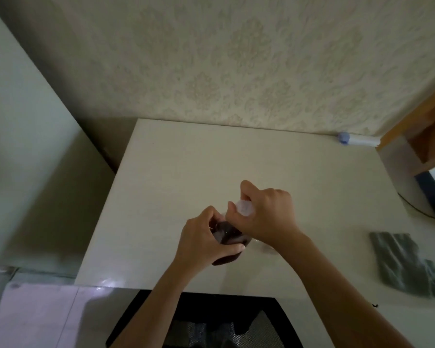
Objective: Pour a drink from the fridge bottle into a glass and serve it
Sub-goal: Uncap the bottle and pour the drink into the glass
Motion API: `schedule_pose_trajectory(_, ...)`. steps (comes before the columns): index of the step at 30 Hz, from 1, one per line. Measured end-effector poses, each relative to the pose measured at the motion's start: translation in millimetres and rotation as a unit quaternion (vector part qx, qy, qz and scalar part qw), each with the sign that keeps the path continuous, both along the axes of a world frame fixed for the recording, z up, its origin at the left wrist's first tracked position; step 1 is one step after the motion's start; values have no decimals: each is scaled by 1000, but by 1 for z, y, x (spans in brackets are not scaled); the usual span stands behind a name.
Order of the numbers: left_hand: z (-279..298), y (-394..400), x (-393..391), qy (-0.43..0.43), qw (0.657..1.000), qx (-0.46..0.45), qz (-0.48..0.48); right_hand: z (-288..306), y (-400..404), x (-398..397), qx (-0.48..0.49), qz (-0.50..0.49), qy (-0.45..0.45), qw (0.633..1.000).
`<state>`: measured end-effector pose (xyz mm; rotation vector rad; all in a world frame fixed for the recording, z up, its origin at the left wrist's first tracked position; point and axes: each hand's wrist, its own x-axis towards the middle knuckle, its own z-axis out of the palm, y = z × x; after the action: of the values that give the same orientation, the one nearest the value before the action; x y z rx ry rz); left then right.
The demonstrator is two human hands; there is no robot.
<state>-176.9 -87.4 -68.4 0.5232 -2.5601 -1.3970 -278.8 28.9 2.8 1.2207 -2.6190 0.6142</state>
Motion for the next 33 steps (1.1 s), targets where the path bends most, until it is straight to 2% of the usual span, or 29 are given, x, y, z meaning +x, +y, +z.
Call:
schedule_pose_trajectory(5,6,-2,1,2,1000,-14,9,3,-1,-8,-21,65,6,998)
schedule_pose_trajectory(12,6,-2,6,11,1000,-17,10,4,3,-6,-27,98,-1,995)
schedule_pose_trajectory(29,6,-15,11,-13,997,51,-59,5,11,-5,-18,214,-74,974)
schedule_pose_trajectory(33,6,-20,12,-13,998,50,-47,2,16,-9,9,198,-82,977)
